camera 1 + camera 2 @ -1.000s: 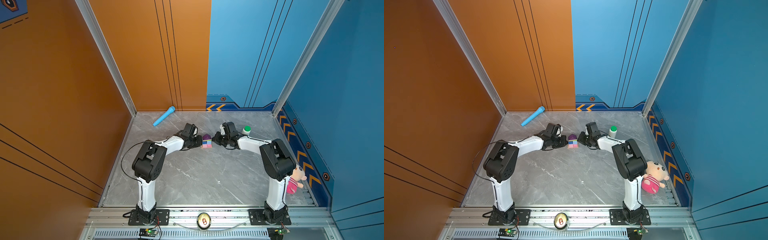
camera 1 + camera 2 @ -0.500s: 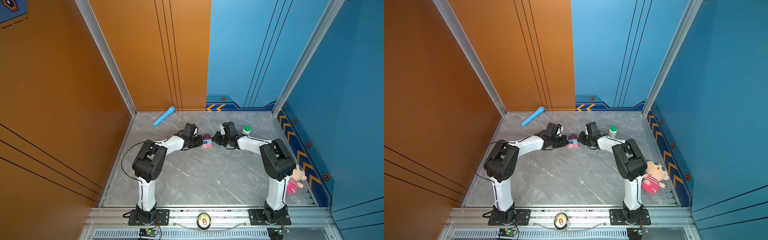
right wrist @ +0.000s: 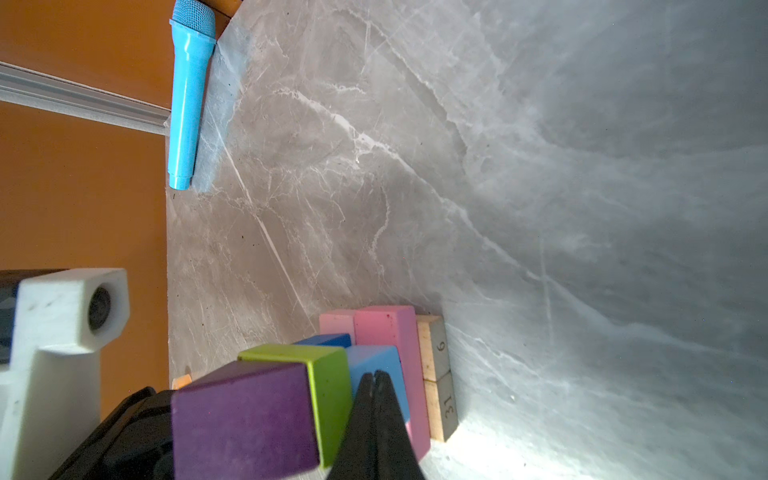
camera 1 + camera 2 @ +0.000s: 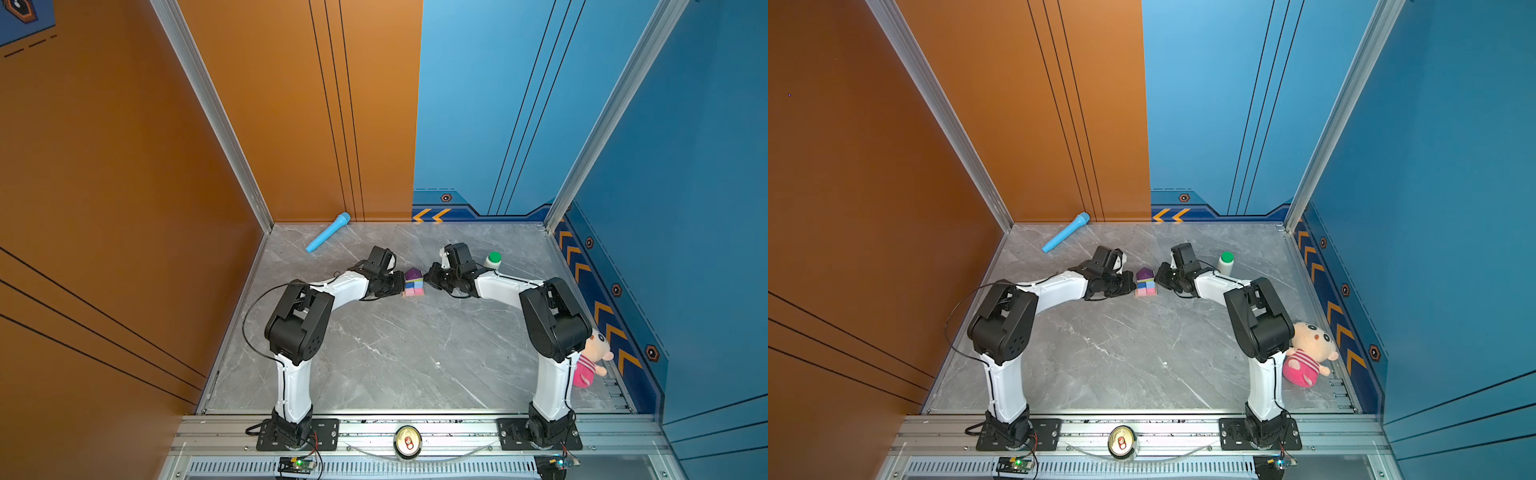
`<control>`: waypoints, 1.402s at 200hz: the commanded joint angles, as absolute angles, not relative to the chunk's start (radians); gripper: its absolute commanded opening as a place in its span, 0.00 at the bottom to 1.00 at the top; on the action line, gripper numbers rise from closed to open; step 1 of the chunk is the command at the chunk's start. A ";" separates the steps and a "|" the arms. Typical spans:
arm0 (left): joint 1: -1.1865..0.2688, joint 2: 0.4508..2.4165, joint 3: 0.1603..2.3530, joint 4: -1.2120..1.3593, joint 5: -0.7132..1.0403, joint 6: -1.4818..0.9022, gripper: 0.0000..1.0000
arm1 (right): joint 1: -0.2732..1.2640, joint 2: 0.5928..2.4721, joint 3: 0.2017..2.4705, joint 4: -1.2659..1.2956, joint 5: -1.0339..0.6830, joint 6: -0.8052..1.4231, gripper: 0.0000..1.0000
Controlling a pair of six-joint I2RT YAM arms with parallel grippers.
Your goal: Build the wood block tower
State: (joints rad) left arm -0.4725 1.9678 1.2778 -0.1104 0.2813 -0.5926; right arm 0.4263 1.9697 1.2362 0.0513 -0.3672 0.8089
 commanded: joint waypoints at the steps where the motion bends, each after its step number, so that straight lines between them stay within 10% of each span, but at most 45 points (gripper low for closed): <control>1: -0.470 1.948 1.309 -0.153 0.252 -0.568 0.00 | 0.430 1.980 1.254 0.015 -0.382 0.795 0.00; 280: -0.412 1.601 1.140 -0.247 0.126 -0.494 0.00 | 0.393 1.761 1.122 -0.034 -0.311 0.762 0.00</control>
State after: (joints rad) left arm -0.4404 1.6985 1.1893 -0.1967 0.1745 -0.5362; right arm 0.4053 1.8629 1.1595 0.0040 -0.3580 0.7986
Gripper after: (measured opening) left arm 0.044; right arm 0.047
